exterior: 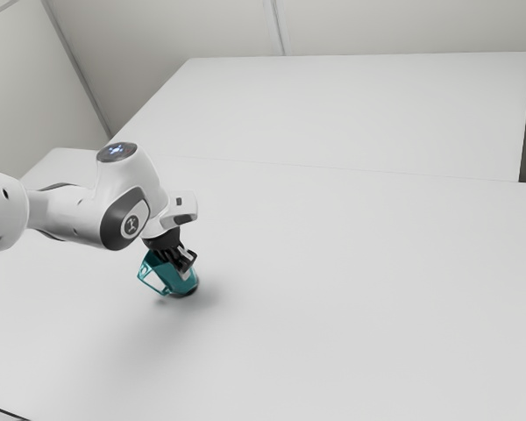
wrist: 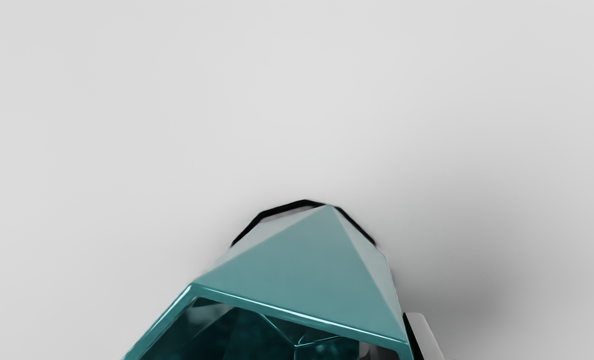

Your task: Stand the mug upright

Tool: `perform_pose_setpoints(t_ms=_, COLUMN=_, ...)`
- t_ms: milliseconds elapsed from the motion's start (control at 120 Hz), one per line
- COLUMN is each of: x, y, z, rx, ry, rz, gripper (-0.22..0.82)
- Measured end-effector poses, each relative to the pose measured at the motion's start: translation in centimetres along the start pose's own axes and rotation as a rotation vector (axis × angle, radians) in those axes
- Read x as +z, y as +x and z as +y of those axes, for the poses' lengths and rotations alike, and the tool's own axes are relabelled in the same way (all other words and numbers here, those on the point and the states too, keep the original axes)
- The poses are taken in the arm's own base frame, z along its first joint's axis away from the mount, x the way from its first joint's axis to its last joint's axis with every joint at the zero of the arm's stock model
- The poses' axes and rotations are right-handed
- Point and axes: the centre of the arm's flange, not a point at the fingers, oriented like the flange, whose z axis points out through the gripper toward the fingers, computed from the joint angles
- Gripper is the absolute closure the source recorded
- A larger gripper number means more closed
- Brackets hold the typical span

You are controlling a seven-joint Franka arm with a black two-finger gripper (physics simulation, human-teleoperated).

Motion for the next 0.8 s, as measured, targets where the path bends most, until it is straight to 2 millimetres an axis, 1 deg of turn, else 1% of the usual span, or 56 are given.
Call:
perform_pose_setpoints(t_ms=67, x=0.08, y=0.01, z=0.0, rx=-0.005, ry=0.0, rz=0.0, gripper=0.78)
perform_pose_setpoints(t_ms=117, x=0.1, y=0.02, z=0.03, rx=-0.008, ry=-0.001, rz=0.0, gripper=0.76)
perform_pose_setpoints(t_ms=550, x=-0.05, y=0.08, z=0.1, rx=-0.011, ry=-0.01, rz=-0.001, gripper=0.39)
perform_pose_setpoints(t_ms=658, x=-0.07, y=0.07, z=0.08, rx=-0.01, ry=-0.01, rz=-0.001, gripper=0.32)
perform_pose_setpoints(t_ms=800, x=-0.28, y=0.16, z=0.05, rx=-0.007, ry=-0.007, rz=0.002, gripper=0.27)
